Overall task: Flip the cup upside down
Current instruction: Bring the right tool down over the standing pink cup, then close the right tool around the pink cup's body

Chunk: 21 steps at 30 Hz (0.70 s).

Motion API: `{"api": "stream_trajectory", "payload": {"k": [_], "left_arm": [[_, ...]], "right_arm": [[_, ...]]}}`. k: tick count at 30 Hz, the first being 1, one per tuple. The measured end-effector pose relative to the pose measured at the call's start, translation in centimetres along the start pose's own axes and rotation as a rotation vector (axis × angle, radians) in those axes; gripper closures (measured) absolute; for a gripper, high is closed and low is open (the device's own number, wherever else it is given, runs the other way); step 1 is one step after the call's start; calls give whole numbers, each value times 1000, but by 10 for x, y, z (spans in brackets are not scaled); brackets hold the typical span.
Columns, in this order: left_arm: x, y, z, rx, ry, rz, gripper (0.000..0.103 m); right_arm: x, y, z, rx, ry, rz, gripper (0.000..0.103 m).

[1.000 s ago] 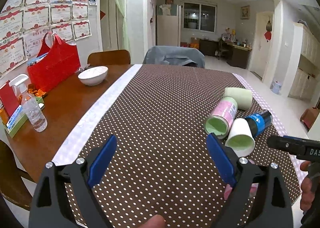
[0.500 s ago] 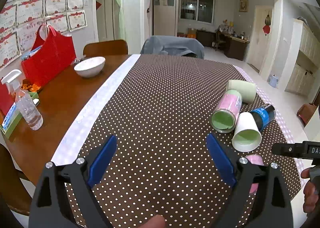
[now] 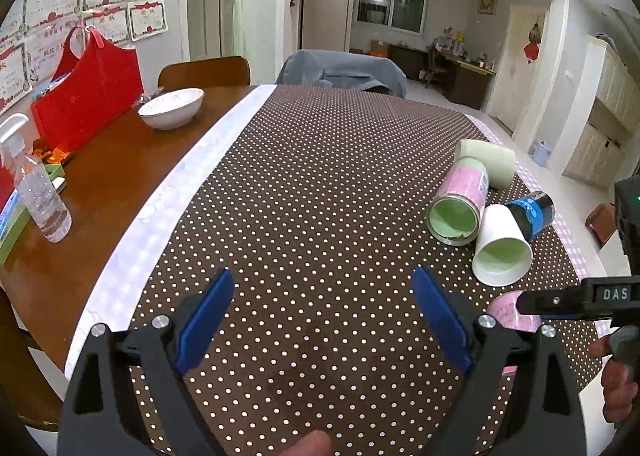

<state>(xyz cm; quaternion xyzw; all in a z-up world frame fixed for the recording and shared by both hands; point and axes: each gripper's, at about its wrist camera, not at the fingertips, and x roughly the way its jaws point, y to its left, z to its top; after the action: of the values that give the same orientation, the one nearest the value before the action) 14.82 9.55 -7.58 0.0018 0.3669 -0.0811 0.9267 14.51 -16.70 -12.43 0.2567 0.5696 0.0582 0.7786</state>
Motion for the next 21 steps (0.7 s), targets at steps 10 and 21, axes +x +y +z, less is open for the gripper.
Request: {"api": "stream_trajectory", "payload": {"k": [10,21], "left_arm": [[9,4,-4,-12,20,-15,14],[6,-2,-7,-19,26,7,14]], "right_arm": [[23,-6,12,59,90,10,20],[31,6,11,-14,111,55,41]]}}
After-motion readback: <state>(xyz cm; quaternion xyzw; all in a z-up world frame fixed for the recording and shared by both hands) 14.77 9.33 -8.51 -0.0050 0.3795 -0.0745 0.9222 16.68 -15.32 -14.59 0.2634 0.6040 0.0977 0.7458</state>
